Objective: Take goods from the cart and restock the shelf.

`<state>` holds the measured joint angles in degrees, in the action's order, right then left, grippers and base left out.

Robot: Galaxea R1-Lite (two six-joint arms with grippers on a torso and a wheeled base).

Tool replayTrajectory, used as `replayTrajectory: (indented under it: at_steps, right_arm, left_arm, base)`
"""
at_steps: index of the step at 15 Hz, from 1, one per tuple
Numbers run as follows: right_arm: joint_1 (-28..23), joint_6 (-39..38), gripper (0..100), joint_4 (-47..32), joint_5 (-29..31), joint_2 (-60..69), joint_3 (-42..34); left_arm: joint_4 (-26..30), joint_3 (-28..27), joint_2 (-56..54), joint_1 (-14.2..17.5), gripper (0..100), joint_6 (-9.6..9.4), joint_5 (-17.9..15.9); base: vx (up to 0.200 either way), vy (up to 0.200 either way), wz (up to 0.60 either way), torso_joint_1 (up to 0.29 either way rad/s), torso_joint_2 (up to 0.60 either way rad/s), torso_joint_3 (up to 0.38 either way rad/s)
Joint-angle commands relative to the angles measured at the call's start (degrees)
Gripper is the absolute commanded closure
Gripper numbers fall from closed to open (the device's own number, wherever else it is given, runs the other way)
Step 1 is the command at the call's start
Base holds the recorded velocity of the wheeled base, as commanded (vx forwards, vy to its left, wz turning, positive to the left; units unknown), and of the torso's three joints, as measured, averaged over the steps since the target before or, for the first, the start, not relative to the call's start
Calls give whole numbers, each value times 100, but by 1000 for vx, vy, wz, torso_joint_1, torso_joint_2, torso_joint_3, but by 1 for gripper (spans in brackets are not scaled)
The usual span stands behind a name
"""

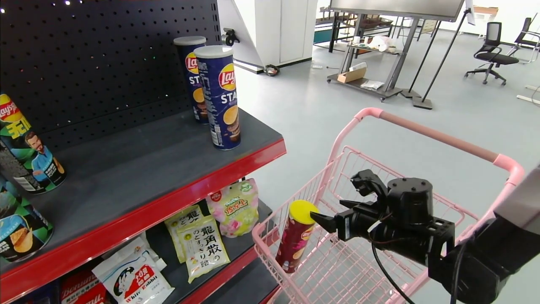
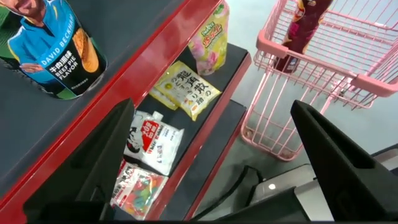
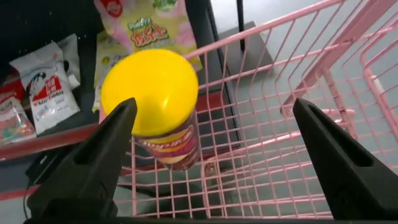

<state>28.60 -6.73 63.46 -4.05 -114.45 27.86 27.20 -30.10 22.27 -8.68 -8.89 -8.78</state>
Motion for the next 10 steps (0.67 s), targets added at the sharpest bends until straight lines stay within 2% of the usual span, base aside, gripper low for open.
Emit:
replayTrajectory:
  at_steps: [1, 4, 7, 10]
  right_arm:
    - [102, -4, 0, -1, 53, -157, -26]
    - [199, -39, 0, -1, 44, -104, -52]
    - [744, -338, 0, -1, 123, -131, 27]
    - [673, -338, 0, -1, 185, -183, 36]
  left_arm:
    - [14, 48, 5, -2, 0, 1, -1]
    - [14, 66, 49, -2, 0, 1, -1]
    - [5, 101, 40, -2, 0, 10, -1]
    - [14, 136, 5, -2, 0, 10, -1]
  base:
    - [0, 0, 0, 0, 0, 0]
    - [0, 0, 0, 0, 0, 0]
    - [0, 0, 0, 0, 0, 0]
    - [0, 0, 0, 0, 0, 0]
